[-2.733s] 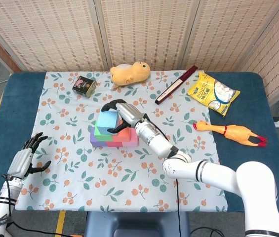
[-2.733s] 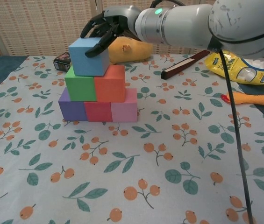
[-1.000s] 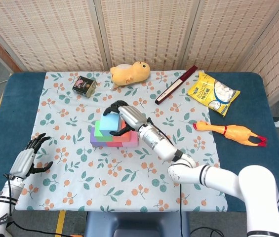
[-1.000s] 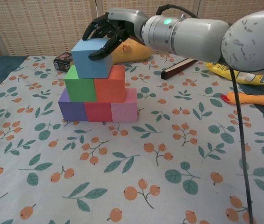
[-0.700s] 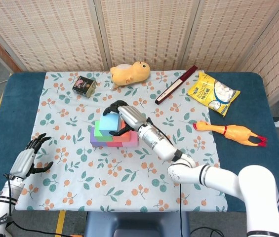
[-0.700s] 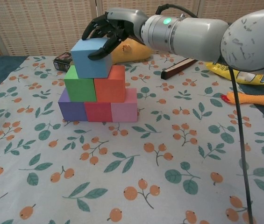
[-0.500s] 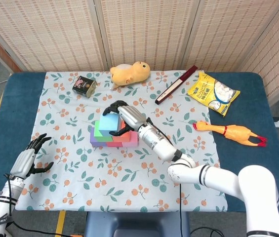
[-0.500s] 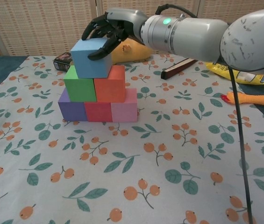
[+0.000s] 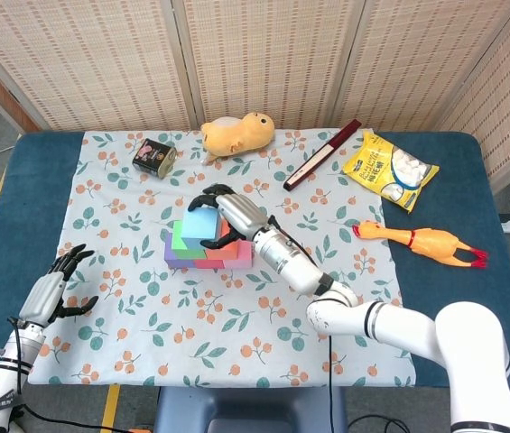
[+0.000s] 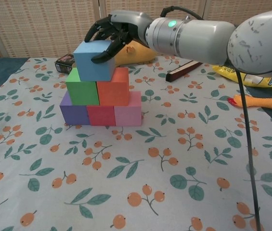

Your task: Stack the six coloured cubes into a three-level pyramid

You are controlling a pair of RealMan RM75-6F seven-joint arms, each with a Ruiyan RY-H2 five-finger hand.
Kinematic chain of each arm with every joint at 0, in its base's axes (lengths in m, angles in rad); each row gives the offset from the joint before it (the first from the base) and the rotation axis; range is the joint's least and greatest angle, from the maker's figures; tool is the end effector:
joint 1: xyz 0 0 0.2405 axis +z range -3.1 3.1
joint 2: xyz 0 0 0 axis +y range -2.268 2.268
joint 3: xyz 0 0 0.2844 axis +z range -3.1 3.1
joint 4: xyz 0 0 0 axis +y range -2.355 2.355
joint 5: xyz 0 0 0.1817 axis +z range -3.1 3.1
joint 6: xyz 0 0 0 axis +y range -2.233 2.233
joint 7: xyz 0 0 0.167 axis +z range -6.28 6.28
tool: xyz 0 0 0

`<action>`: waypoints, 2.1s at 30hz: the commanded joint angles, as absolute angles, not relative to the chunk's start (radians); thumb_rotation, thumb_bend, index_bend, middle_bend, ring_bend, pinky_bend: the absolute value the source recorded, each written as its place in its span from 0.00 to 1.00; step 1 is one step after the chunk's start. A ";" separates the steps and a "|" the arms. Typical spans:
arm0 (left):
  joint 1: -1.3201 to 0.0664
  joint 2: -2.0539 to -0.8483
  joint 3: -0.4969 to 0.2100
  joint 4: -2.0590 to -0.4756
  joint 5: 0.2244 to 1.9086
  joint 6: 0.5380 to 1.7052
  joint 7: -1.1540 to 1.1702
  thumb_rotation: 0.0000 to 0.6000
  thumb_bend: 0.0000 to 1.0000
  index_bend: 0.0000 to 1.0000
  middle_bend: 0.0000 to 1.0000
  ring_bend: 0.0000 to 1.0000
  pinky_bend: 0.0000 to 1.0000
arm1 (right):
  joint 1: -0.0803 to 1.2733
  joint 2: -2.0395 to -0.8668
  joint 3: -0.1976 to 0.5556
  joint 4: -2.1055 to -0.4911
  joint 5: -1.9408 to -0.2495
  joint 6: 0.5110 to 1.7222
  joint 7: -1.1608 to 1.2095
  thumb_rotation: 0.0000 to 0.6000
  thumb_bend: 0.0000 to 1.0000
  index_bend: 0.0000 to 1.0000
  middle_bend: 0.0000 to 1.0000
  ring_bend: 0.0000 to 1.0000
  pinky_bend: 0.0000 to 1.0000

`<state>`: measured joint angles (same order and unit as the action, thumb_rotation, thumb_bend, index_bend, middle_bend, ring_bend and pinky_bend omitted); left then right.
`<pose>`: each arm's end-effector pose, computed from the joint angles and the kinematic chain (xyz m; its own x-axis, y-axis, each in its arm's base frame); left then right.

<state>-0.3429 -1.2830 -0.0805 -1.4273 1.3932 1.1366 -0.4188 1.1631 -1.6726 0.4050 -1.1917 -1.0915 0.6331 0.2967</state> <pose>-0.3189 0.2926 0.1158 0.0103 0.2449 0.9695 0.9996 -0.0284 -0.0034 0.0080 -0.4600 -0.0235 0.0116 -0.4978 0.8672 -0.8797 -0.4174 -0.2278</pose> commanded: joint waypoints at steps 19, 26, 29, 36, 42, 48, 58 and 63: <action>-0.345 -1.286 -0.082 -1.425 1.392 1.139 -0.418 1.00 0.32 0.12 0.00 0.00 0.03 | 1.163 -1.667 0.406 -1.201 -1.072 0.635 0.268 1.00 0.03 0.01 0.18 0.01 0.00; -0.346 -1.286 -0.082 -1.426 1.392 1.139 -0.418 1.00 0.32 0.11 0.00 0.00 0.03 | 1.168 -1.676 0.410 -1.185 -1.061 0.635 0.259 1.00 0.03 0.18 0.24 0.06 0.00; -0.346 -1.286 -0.083 -1.426 1.392 1.139 -0.418 1.00 0.32 0.11 0.00 0.00 0.03 | 1.167 -1.678 0.412 -1.185 -1.065 0.642 0.261 1.00 0.04 0.23 0.25 0.08 0.00; -0.347 -1.286 -0.083 -1.428 1.393 1.140 -0.416 1.00 0.31 0.11 0.00 0.00 0.03 | 1.161 -1.680 0.414 -1.186 -1.089 0.664 0.271 1.00 0.04 0.27 0.27 0.09 0.00; -0.347 -1.285 -0.083 -1.430 1.393 1.142 -0.417 1.00 0.32 0.11 0.00 0.00 0.03 | 1.157 -1.680 0.415 -1.189 -1.123 0.682 0.292 1.00 0.04 0.27 0.27 0.10 0.00; -0.349 -1.283 -0.083 -1.431 1.394 1.138 -0.422 1.00 0.32 0.11 0.00 0.00 0.03 | 1.153 -1.674 0.407 -1.187 -1.148 0.683 0.312 1.00 0.04 0.27 0.27 0.10 0.00; -0.348 -1.277 -0.081 -1.437 1.398 1.142 -0.422 1.00 0.32 0.11 0.00 0.00 0.03 | 1.146 -1.621 0.405 -1.244 -1.126 0.661 0.285 1.00 0.04 0.03 0.23 0.05 0.00; -0.348 -1.275 -0.081 -1.442 1.398 1.144 -0.418 1.00 0.32 0.11 0.00 0.00 0.02 | 1.147 -1.582 0.408 -1.294 -1.081 0.645 0.241 1.00 0.02 0.00 0.17 0.02 0.00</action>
